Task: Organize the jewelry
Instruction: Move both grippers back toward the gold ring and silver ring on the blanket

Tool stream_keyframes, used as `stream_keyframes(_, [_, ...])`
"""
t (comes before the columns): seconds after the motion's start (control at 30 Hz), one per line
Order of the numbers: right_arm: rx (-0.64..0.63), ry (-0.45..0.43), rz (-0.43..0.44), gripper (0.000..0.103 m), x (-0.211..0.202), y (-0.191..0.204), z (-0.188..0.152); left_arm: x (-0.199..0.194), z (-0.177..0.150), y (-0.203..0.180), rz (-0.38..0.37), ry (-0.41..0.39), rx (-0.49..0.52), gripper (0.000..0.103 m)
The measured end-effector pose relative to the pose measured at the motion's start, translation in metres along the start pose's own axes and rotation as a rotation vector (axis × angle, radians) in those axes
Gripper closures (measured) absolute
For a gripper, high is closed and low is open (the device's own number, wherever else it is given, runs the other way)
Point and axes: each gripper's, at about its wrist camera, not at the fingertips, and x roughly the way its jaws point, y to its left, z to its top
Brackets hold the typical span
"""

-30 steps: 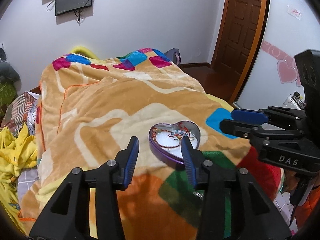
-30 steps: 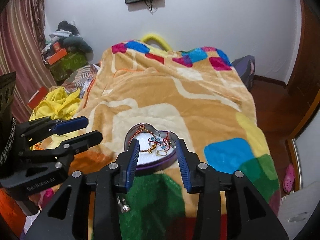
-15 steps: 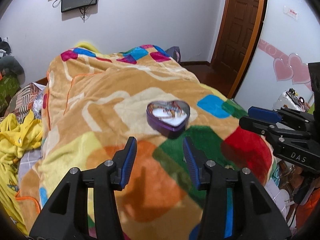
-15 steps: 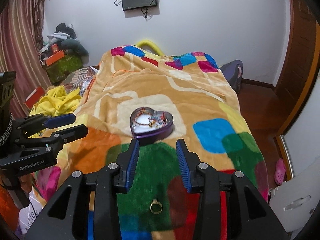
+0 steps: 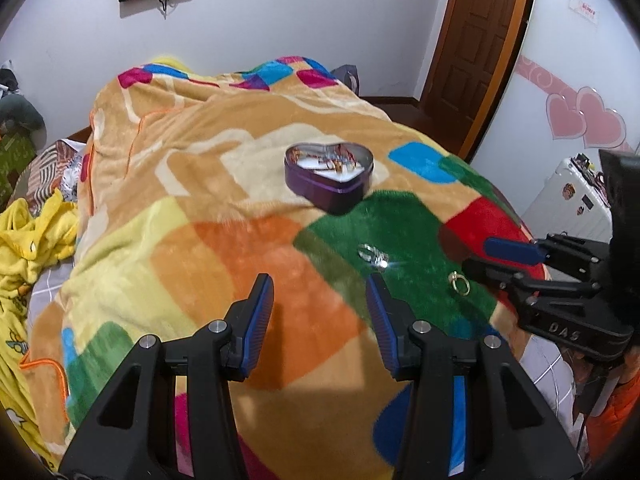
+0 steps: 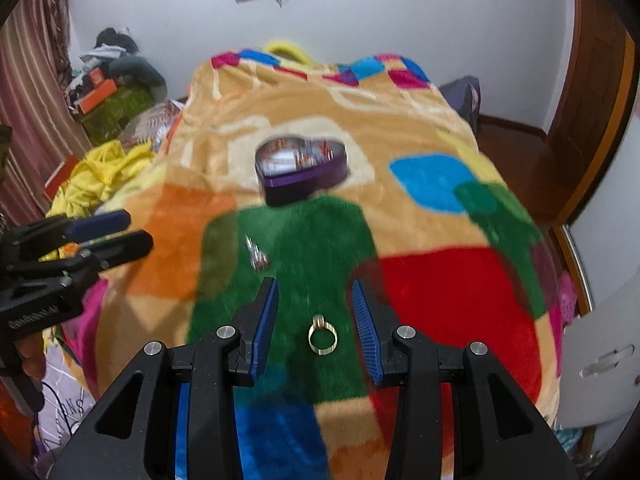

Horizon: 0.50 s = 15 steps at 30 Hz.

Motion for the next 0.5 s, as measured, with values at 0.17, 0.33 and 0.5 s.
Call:
stream_keyframes(0.17, [0.010, 0.056, -0.015, 0.068, 0.013, -0.004, -0.017, 0.010, -0.007, -0.001, -0.016, 0.033, -0.009, 0.056])
stream_keyframes(0.33, [0.016, 0.079, 0.001, 0.068, 0.020, -0.008, -0.028, 0.020, -0.008, -0.003, -0.027, 0.054, -0.011, 0.056])
stream_keyframes(0.5, [-0.001, 0.067, 0.022, 0.068, 0.022, -0.008, -0.029, 0.027, -0.006, -0.007, -0.036, 0.063, -0.008, 0.056])
